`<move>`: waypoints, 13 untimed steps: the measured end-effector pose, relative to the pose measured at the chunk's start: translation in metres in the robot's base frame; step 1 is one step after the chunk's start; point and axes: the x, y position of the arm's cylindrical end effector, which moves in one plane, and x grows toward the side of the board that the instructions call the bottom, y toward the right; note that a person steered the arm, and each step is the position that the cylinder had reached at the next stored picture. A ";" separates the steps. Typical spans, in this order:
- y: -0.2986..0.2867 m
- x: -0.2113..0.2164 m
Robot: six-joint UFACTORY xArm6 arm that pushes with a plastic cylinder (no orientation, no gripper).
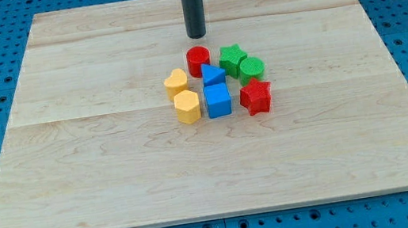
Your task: Push red star along with the group of blocks to the left side of the board
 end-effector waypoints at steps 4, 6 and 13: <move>0.109 0.061; 0.129 0.128; -0.023 0.133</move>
